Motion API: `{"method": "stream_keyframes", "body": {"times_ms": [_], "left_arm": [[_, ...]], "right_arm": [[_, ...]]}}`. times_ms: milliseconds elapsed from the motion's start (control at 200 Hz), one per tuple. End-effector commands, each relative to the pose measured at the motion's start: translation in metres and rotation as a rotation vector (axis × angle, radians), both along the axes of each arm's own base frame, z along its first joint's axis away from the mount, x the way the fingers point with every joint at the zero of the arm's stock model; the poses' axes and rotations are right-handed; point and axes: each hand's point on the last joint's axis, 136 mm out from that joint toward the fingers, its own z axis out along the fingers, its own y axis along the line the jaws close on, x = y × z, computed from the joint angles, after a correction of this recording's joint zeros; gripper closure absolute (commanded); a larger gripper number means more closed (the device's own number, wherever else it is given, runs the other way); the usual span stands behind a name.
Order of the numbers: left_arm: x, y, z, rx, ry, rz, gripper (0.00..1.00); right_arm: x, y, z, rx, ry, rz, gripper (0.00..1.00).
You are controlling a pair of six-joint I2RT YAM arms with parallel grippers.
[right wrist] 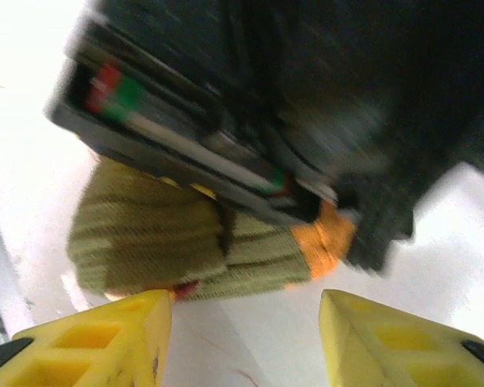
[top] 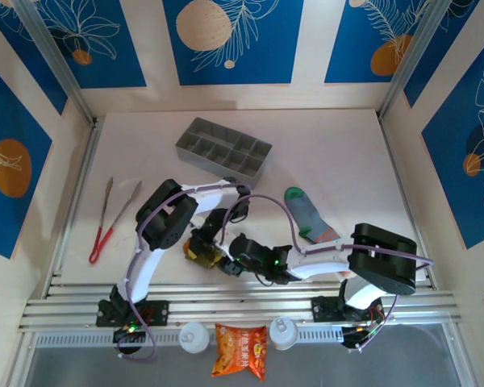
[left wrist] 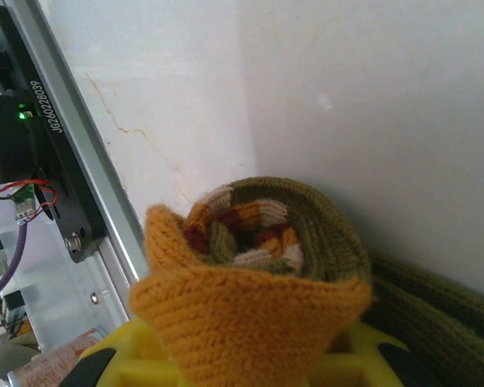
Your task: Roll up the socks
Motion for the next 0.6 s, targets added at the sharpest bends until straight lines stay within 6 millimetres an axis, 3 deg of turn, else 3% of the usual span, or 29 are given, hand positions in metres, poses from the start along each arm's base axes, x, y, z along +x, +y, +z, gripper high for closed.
{"method": "stream_keyframes", "body": {"times_ms": [0,150,285,595], "left_arm": [[0.031,-0.037,-0.066,-0.182,-0.173,0.042,1.00],[0.034,-0.041,-0.072,-0.242,-0.263,0.086,1.00],[0.035,-0.043,-0.074,-0.285,-0.301,0.108,1.00],[0.034,-0.042,-0.074,-0.347,-0.312,0.103,1.00]], "right_arm": [[-0.015,0.032,0.028,0.095,-0.036,0.096,0.47],[-0.039,0.038,0.035,0.149,0.020,0.119,0.44],[-0.048,0.039,0.016,0.079,0.024,0.107,0.43],[-0.011,0.042,0.017,0.070,-0.030,-0.002,0.39]]}}
